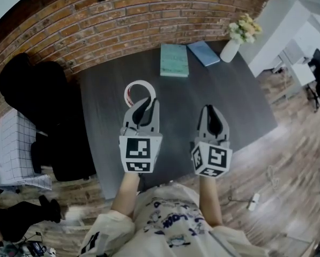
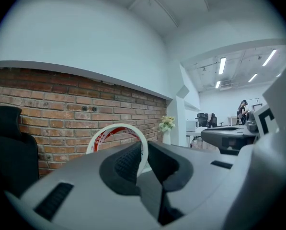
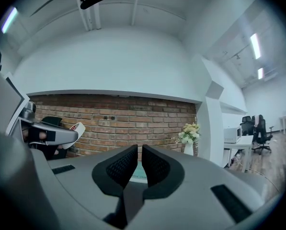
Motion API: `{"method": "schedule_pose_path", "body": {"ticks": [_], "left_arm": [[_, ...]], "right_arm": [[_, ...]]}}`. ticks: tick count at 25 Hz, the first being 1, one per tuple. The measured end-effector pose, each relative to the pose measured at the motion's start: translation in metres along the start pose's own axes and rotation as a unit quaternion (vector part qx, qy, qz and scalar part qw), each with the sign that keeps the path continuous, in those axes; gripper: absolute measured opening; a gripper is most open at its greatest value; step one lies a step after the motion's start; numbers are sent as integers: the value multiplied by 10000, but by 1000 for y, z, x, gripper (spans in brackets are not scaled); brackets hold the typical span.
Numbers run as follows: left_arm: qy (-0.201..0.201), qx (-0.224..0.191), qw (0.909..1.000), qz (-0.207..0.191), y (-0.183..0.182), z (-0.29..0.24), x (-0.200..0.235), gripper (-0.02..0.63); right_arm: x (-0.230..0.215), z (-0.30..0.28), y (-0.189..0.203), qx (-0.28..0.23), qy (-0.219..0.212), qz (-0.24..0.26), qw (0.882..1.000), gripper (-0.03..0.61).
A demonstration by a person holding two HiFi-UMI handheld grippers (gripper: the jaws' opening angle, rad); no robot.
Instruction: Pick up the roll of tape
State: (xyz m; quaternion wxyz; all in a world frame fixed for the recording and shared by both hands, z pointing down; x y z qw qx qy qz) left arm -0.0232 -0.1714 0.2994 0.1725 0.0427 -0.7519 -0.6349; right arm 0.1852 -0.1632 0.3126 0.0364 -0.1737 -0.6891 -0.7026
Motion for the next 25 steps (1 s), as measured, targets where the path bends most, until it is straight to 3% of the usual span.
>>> {"method": "schedule_pose_path", "body": {"ticks": [25], "left_arm": [[49, -13, 10000, 34, -3, -1, 5, 43]], "right_arm": [[4, -2, -4, 22, 9, 76, 10000, 29]]}}
Point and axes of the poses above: the fingertips, and each gripper's own axes: z backward along the fingers, x to its left, y out of its underside, the point moved 7 cm from there along z, backward along the fingers, and after that the axes turned 15 degrees about z, right-handed, at the moved point
